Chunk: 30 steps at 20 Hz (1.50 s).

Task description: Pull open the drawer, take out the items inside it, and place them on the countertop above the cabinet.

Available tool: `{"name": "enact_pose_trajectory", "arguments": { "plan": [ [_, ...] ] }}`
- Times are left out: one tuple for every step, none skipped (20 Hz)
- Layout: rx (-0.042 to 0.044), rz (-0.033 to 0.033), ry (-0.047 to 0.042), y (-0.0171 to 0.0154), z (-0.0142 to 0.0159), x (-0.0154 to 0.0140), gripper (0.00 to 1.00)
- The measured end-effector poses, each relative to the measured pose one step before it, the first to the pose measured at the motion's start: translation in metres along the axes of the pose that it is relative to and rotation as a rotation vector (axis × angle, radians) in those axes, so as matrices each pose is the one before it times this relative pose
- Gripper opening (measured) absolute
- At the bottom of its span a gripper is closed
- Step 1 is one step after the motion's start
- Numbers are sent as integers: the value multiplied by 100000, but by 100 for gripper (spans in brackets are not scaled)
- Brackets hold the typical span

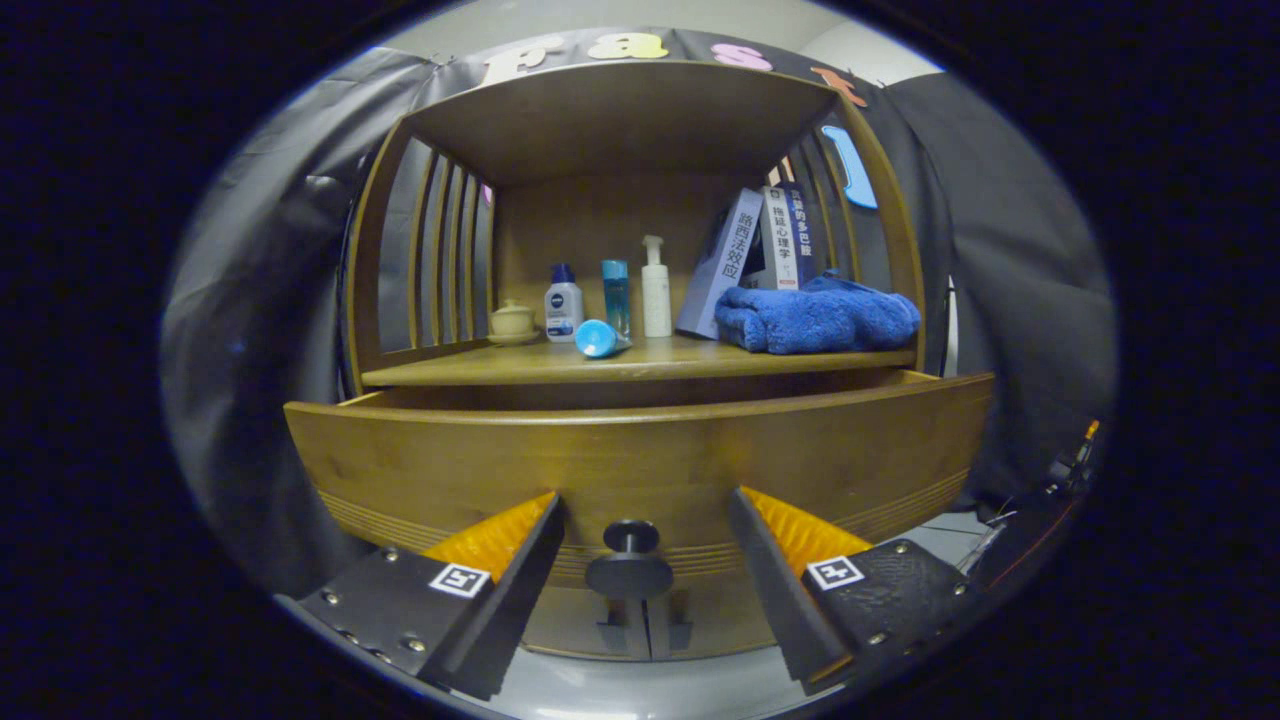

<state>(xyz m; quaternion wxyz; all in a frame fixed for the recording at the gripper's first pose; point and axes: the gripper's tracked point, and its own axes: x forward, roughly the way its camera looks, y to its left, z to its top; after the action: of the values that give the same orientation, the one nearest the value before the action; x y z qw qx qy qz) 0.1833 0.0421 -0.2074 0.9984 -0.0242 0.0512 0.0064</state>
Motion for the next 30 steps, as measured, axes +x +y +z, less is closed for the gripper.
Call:
{"name": "enact_pose_trajectory", "arguments": {
  "plan": [
    [406,38,-242,-27,168,559,99],
    [312,83,-198,10,36,543,100],
    [724,21,-1080,-30,80,500,99],
    [501,74,-855,31,75,435,99],
    [-62,-21,-742,41,-41,397,100],
    [-694,-21,16,20,-33,376,100],
    [89,48,-208,-128,64,264,100],
    [1475,-12,-71,83,2,356,100],
    [478,154,-284,-18,107,335,100],
    [-126,-66,6,47,13,343,100],
    [-663,-92,139,-42,-86,127,100],
    [-243,25,27,-24,69,228,100],
    [561,89,-290,15,57,286,100],
    [-203,60,-125,65,12,314,100],
    [-118,-32,-141,-32,-9,250,100],
    [-66,-23,-314,-7,-51,166,100],
    [349,43,-375,-2,53,237,100],
    [8,22,-364,10,79,240,100],
    [-96,14,156,41,-54,93,100],
    [-24,-40,-53,-32,31,84,100],
    [-58,79,170,-4,-13,176,100],
    [818,-44,-577,50,145,71,100],
    [-365,-81,-90,5,-73,241,100],
    [-517,7,-145,-16,72,209,100],
    [211,20,425,55,-86,235,100],
    [682,-177,34,87,210,176,100],
    [-482,-329,954,8,-122,150,100],
    [-849,-621,-333,50,113,51,100],
    [-478,-71,378,136,-81,19,100],
    [-47,477,-437,150,160,-68,100]
  ]
}}
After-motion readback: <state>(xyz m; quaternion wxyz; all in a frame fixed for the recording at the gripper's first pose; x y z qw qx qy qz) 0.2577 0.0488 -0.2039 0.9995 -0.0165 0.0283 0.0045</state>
